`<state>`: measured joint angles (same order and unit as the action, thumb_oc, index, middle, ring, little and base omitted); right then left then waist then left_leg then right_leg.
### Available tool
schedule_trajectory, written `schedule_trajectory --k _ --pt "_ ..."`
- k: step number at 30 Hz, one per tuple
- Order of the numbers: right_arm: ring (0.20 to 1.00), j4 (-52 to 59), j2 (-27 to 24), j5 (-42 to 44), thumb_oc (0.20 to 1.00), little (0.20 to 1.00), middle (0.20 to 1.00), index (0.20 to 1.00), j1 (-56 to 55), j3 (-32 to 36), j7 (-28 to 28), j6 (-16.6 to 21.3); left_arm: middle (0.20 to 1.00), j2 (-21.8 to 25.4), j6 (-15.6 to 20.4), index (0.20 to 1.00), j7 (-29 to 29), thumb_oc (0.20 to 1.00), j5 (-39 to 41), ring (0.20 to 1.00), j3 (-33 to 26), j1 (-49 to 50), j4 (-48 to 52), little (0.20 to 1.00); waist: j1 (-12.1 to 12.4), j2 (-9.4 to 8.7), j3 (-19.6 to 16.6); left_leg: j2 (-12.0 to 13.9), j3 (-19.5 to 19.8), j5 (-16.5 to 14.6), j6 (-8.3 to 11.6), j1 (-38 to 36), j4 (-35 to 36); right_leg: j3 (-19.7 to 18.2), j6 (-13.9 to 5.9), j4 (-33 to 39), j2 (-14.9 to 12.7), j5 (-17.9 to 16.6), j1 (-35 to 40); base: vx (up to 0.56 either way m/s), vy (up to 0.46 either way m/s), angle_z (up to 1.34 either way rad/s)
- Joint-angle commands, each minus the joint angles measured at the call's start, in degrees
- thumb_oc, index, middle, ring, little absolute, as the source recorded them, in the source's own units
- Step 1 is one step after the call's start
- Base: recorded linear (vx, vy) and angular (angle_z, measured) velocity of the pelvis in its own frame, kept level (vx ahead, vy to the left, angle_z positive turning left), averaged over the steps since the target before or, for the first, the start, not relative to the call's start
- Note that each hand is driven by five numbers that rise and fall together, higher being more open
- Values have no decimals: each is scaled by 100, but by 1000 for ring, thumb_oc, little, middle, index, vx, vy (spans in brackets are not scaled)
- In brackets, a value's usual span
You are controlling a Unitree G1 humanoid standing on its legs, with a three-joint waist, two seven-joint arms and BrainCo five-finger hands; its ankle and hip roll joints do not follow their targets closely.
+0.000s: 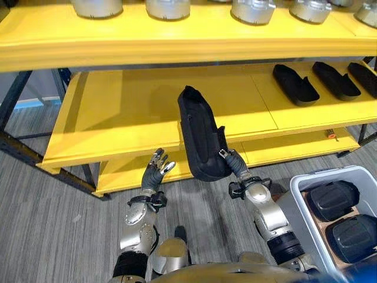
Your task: Move parts from the plastic box to the shelf.
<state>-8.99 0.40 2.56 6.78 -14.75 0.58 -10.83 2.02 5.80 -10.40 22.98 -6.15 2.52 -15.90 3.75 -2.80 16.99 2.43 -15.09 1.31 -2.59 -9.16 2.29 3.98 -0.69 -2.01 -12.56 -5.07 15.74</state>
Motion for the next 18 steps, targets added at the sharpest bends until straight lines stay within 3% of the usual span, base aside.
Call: schedule_trajectory --k 1,5,8,9,10,12,13,14,15,18 --pt "200 423 -13 -37 200 200 200 200 349 176 -16 448 1000 -287 295 1000 -72 1000 -73 1000 237 -80 503 1000 -90 255 -22 374 294 256 568 -329 186 78 63 299 66 267 482 118 141 -4" --pt "200 358 15 -36 200 200 200 200 323 147 -45 452 1000 -267 277 1000 -66 1000 -47 1000 320 -158 538 1000 -154 282 7 266 351 248 535 -415 238 22 79 77 54 268 400 92 140 10" --pt "200 444 -6 16 200 200 200 200 276 60 -112 456 1000 -258 244 1000 -54 1000 -68 1000 317 -147 514 1000 -277 462 144 272 362 215 474 -644 271 -186 139 -1149 177 260 -142 54 217 3" --pt "200 472 7 46 200 200 200 200 294 4 -119 456 1000 -225 239 1000 -40 1000 -76 1000 372 -160 518 1000 -384 566 327 328 335 210 457 -745 271 -226 136 -1720 336 252 -388 34 244 9" --pt "200 500 67 86 200 200 200 200 331 -76 -157 445 1000 -213 237 1000 -6 1000 -77 1000 363 -174 527 1000 -440 600 570 321 294 137 479 -946 271 -149 187 -1759 362 404 -644 56 149 0" --pt "200 483 91 108 200 200 200 200 368 -122 -170 437 1000 -201 242 1000 14 1000 -94 1000 365 -177 542 1000 -483 595 660 334 293 103 489 -1036 271 -95 181 -1426 334 425 -724 75 10 -49" --pt "200 537 26 116 200 200 200 200 413 -148 -163 417 1000 -151 254 1000 13 1000 -77 1000 473 -177 550 1000 -619 542 716 300 441 77 527 -1058 271 -248 130 -537 376 384 -992 91 -67 -32" --pt "200 518 1 111 200 200 200 200 444 -168 -159 405 1000 -138 265 1000 16 1000 -75 1000 490 -229 511 1000 -693 527 749 305 516 74 540 -1060 271 -257 103 -215 299 328 -1088 133 -130 47" --pt "200 547 -19 89 200 200 200 200 564 -141 -107 399 1000 -175 272 1000 26 1000 -69 1000 478 -357 422 1000 -827 539 840 378 464 131 574 -1168 271 215 -34 641 20 155 -1405 107 -131 79" --pt "200 620 -61 60 200 200 200 200 422 23 -163 424 1000 -296 258 1000 -1 1000 -59 1000 499 -299 378 1000 -863 406 773 317 399 168 578 -1263 271 146 16 176 -78 167 -1098 92 -136 91"
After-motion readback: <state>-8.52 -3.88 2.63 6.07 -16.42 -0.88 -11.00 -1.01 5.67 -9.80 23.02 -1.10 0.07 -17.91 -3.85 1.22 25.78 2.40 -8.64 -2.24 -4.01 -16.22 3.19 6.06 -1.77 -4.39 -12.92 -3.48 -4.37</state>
